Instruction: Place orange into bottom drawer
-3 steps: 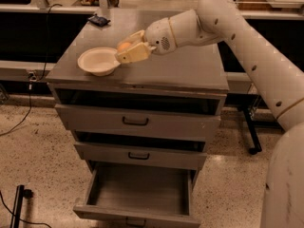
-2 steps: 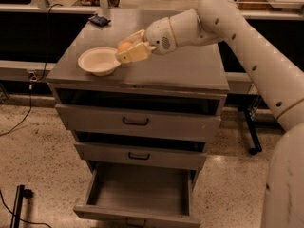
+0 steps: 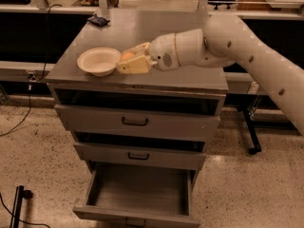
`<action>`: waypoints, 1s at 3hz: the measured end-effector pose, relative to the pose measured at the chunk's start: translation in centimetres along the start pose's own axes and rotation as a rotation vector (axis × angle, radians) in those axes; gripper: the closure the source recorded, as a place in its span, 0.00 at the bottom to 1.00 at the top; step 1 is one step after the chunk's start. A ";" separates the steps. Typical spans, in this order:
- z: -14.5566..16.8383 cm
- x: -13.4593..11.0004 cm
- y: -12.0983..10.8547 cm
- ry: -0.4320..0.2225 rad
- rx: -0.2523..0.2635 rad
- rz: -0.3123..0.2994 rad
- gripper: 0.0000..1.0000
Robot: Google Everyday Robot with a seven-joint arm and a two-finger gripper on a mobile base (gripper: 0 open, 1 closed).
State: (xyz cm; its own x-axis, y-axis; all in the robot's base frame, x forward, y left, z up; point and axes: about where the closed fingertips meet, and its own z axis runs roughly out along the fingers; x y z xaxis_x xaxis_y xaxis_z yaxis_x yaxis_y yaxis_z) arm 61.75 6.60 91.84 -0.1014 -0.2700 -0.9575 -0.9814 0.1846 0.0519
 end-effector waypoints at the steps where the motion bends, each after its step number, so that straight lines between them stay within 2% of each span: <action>1: -0.8 0.9 2.8 -0.096 0.061 0.037 1.00; 2: -1.9 3.7 4.4 -0.088 0.090 0.074 1.00; 3: -1.1 6.7 3.8 -0.055 0.111 0.078 1.00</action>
Offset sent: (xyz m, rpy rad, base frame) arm -0.0276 -0.0041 -0.0034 0.0890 -0.0001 -0.0695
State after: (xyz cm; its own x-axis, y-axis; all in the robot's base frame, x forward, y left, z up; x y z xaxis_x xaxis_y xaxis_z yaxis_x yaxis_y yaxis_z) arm 57.20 4.42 85.97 -0.1644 -0.1997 -0.9660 -0.9467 0.3070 0.0977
